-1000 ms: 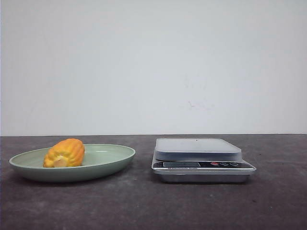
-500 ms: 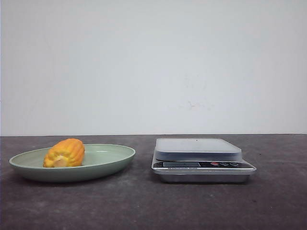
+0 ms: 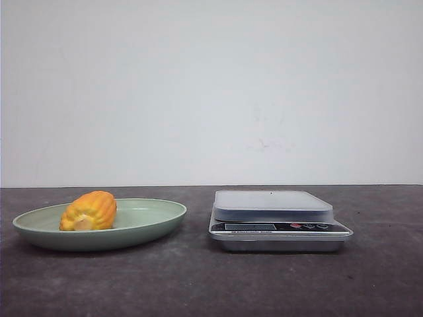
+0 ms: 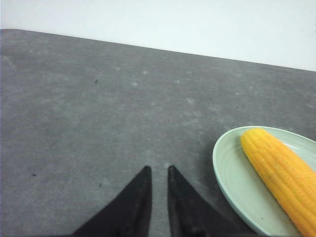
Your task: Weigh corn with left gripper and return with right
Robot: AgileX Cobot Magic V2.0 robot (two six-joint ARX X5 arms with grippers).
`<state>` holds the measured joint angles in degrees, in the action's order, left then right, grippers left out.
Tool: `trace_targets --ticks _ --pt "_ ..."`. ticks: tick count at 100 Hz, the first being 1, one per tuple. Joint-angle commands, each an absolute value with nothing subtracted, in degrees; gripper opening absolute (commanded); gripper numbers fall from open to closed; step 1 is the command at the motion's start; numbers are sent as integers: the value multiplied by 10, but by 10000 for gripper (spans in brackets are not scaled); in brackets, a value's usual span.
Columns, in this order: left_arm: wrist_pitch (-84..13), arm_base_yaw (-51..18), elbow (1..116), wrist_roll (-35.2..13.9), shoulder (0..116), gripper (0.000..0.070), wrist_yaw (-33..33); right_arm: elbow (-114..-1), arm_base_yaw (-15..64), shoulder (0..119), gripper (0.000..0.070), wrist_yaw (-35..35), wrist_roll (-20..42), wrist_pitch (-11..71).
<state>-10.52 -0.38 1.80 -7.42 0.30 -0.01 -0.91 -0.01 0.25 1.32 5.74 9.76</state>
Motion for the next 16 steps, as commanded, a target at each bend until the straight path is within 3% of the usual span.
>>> trace_targets --ticks 1,16 --pt "-107 -4 9 -69 2 17 0 -6 0 2 9 13 53 90" --pt "-107 -4 9 -69 2 17 0 -6 0 2 9 13 53 90"
